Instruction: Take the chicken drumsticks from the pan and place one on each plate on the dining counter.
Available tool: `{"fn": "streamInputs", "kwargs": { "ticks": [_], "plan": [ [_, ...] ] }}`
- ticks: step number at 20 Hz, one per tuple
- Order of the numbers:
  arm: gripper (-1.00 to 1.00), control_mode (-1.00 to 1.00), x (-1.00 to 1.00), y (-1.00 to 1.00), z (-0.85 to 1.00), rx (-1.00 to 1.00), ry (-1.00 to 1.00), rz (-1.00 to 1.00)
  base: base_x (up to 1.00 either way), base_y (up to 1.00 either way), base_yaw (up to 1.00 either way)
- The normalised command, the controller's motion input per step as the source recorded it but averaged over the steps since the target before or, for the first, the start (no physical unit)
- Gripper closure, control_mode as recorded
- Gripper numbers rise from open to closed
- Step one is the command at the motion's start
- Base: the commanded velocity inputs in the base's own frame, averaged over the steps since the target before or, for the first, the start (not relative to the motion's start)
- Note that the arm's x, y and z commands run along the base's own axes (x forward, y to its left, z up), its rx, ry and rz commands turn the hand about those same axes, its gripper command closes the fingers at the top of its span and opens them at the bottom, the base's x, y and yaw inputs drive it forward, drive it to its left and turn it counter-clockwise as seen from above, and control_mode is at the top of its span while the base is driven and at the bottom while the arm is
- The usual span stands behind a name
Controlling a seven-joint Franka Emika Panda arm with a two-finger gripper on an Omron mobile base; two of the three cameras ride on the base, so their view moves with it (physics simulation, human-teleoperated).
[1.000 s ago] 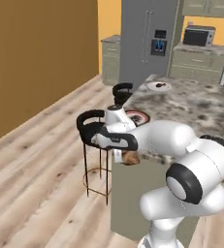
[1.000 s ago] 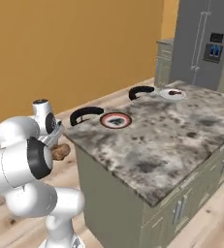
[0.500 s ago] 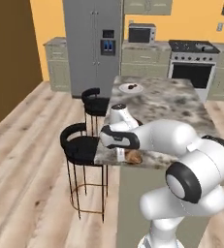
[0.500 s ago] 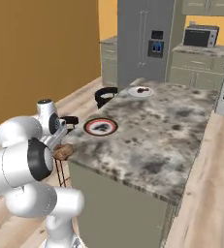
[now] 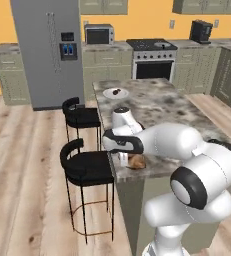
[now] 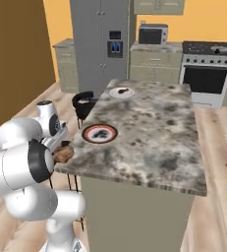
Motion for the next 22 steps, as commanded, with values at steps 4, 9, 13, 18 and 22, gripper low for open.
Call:
{"fn": "streamInputs", "kwargs": {
  "ticks": [4, 9, 13, 18, 22],
  "plan": [
    [1.00, 1.00, 0.00, 0.00, 0.00, 0.00, 0.00, 0.00, 0.53, 0.52, -0.28],
    [1.00, 1.00, 0.00, 0.00, 0.00, 0.00, 0.00, 0.00, 0.51, 0.11, -0.02],
    [1.00, 1.00, 0.00, 0.00, 0.00, 0.00, 0.00, 0.00, 0.34, 0.00, 0.00],
    [1.00, 1.00, 0.00, 0.00, 0.00, 0.00, 0.00, 0.00, 0.25, 0.05, 0.00],
    [1.00, 1.00, 0.00, 0.00, 0.00, 0.00, 0.00, 0.00, 0.03, 0.00, 0.00]
  ]
}}
